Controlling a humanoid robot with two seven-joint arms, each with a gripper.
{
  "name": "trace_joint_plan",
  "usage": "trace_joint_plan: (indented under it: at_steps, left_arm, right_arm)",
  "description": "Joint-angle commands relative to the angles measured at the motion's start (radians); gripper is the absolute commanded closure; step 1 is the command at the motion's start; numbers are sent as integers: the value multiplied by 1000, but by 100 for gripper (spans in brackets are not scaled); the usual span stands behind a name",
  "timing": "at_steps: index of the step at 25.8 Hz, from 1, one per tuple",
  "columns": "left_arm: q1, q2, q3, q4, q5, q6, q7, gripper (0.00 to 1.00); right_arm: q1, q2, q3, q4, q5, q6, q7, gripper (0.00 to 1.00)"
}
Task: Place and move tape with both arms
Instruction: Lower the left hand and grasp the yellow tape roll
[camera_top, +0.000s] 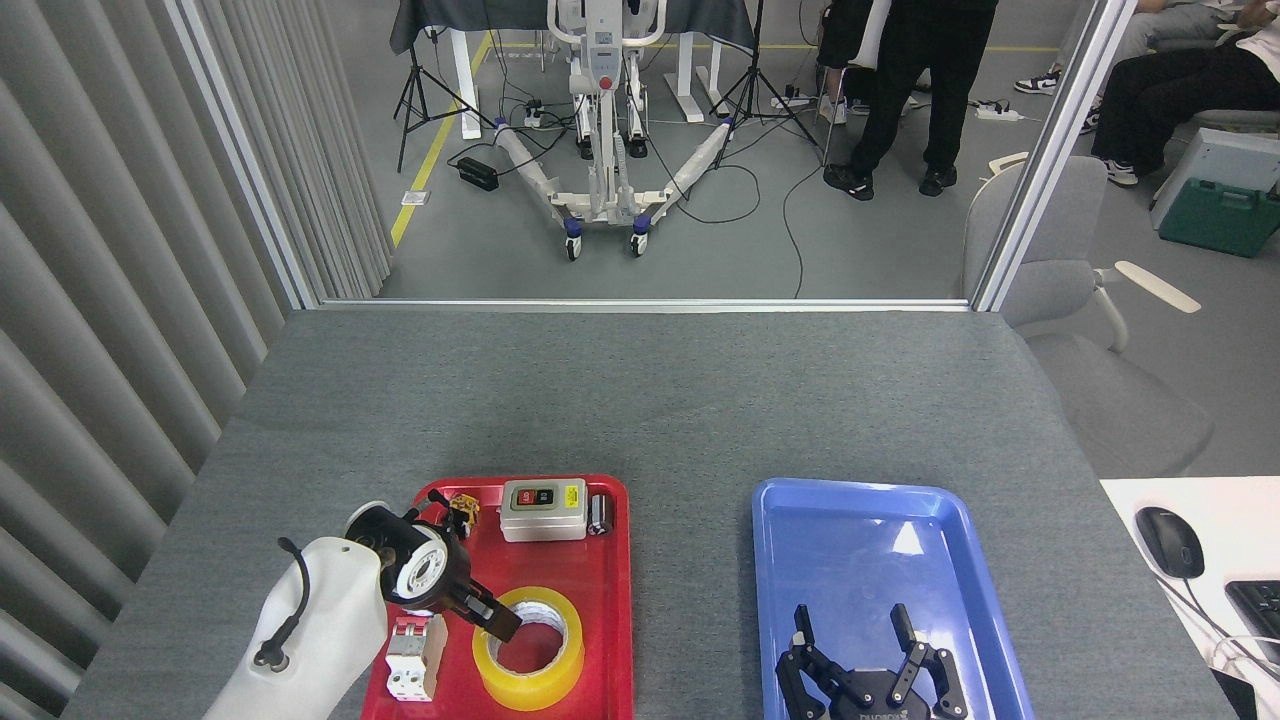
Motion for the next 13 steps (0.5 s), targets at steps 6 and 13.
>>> trace_joint_plan:
  at_steps: [6,13]
  left_arm:
    - [-8,-32,-16,49,13,-73,1,77]
    - [-22,-48,22,76,74,-261,11,100]
  right_arm:
    - [0,0,1,9,0,1,1,0]
    - [0,0,1,12,17,-4,0,0]
